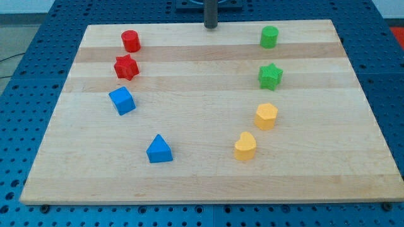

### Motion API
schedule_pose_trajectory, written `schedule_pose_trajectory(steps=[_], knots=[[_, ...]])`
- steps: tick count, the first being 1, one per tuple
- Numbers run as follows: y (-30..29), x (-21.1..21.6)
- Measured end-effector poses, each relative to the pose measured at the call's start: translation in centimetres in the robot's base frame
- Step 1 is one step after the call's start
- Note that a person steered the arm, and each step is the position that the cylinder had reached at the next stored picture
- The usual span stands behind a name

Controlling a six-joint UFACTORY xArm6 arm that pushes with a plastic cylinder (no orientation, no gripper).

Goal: Push the green star close to the green circle

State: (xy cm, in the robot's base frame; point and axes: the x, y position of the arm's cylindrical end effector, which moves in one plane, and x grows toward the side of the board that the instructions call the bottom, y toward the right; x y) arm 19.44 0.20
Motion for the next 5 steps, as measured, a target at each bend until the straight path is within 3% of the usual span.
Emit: schedule_pose_trajectory(steps=[1, 2, 3, 4, 5], knots=[[0.0, 0.3], [8.6, 0.5], [6.7, 4.2], [-2.5, 11.5], [-3.3, 23.9]])
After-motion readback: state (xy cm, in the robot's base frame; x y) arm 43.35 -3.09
